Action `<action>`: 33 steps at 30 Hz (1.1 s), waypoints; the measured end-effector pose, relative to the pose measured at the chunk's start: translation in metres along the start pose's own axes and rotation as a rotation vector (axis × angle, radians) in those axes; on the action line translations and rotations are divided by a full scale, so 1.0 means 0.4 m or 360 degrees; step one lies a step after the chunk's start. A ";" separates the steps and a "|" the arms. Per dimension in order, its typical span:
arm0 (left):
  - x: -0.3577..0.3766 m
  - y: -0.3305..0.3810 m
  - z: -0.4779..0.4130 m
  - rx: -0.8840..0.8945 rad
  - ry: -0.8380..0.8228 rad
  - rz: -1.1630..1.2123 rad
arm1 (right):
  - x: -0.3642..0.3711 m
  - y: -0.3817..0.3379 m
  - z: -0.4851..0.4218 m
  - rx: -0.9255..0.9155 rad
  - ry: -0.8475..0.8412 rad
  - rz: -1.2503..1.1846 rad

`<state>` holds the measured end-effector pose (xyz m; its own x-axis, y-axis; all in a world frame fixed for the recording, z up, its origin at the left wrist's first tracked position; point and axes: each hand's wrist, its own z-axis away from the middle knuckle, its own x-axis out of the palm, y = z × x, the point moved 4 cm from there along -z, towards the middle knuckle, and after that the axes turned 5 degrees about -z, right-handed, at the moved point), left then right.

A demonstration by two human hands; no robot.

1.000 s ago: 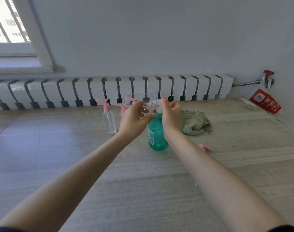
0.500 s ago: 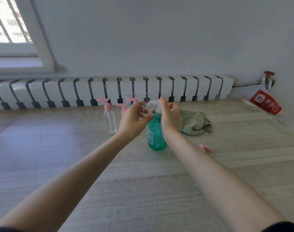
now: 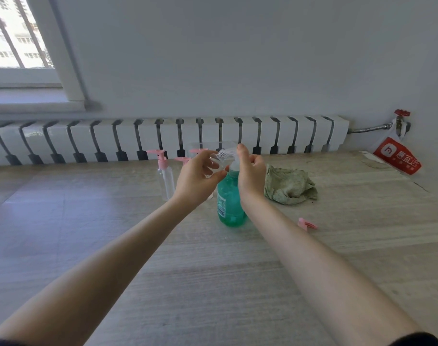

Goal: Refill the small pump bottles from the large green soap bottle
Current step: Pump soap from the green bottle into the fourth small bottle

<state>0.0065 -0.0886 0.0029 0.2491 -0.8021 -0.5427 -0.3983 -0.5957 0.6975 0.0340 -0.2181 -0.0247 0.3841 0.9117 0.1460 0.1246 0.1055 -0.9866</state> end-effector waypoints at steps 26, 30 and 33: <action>0.010 -0.013 0.006 -0.0085 -0.0024 0.0009 | 0.007 0.002 0.013 -0.0074 0.0051 0.0039; 0.011 -0.015 0.004 -0.0097 -0.0042 0.0036 | 0.004 0.005 0.009 -0.0072 0.0076 0.0040; 0.009 -0.016 0.003 -0.0086 -0.0043 0.0030 | 0.004 0.006 0.006 -0.0060 0.0088 0.0061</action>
<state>0.0087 -0.0875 -0.0040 0.2176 -0.8122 -0.5413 -0.3541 -0.5824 0.7317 0.0326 -0.2155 -0.0270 0.4388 0.8914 0.1130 0.1430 0.0548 -0.9882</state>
